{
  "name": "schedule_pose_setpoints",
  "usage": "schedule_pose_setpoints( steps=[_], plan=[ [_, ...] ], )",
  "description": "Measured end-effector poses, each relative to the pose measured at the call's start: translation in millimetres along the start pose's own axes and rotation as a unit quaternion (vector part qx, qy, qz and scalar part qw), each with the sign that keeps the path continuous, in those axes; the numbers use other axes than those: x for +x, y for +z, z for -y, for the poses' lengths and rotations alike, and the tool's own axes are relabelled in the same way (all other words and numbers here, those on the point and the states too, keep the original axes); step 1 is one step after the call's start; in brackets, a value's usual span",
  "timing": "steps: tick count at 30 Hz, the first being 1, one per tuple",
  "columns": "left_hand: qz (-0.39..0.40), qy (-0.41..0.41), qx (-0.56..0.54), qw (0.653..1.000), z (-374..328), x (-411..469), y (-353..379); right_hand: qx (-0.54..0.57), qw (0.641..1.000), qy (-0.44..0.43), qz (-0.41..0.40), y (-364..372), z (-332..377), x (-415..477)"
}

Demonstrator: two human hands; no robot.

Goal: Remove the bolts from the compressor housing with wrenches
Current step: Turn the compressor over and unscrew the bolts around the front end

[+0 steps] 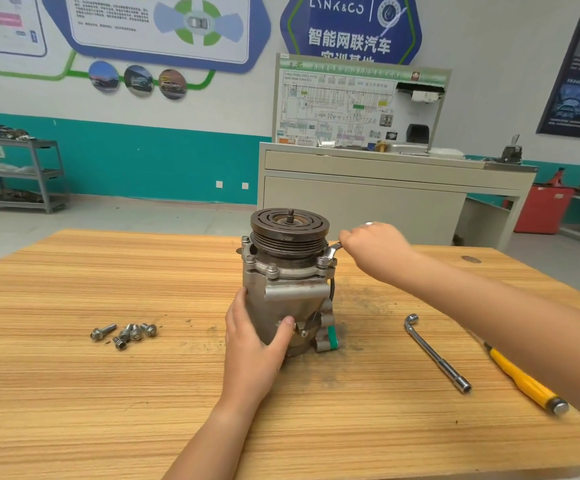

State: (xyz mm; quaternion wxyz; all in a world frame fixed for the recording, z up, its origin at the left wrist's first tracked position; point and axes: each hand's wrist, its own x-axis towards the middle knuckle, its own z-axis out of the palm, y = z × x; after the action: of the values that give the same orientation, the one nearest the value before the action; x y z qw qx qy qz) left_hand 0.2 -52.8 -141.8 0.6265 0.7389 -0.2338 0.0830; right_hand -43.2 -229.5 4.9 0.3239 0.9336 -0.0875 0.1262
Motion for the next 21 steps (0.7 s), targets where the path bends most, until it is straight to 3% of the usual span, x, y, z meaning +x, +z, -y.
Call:
schedule_pose_setpoints(
  steps=[3, 5, 7, 9, 10, 12, 15, 17, 21],
  plan=[
    [0.000, 0.002, 0.000, 1.000, 0, -1, -1, 0.043, 0.997, 0.012, -0.062, 8, 4, 7],
    [0.004, 0.001, -0.002, 1.000, -1, -1, -1, 0.151, 0.980, 0.077, -0.101, 9, -3, 0],
    [0.004, 0.002, -0.002, 1.000, 0, -1, 0, 0.338, 0.917, 0.150, -0.151, 5, -10, -20],
    [0.001, 0.000, -0.002, 1.000, -1, 0, 0, 0.459, 0.847, 0.156, -0.217, -3, -11, -45],
    [0.000, 0.000, -0.001, 1.000, -1, 0, 0, 0.450, 0.850, 0.139, -0.237, -6, -10, -59],
    [0.000, -0.001, 0.001, 1.000, -1, -1, 0, 0.361, 0.899, 0.100, -0.225, -12, -7, -84],
    [0.001, -0.002, 0.003, 1.000, -2, -1, 0, 0.225, 0.963, 0.124, -0.076, -17, 0, -98],
    [0.002, -0.003, 0.001, 1.000, -3, -1, 0, 0.186, 0.974, 0.128, -0.026, -21, 7, -98],
    [0.002, -0.004, 0.001, 1.000, -3, -1, 0, 0.147, 0.980, 0.134, -0.016, -28, 12, -89]
  ],
)
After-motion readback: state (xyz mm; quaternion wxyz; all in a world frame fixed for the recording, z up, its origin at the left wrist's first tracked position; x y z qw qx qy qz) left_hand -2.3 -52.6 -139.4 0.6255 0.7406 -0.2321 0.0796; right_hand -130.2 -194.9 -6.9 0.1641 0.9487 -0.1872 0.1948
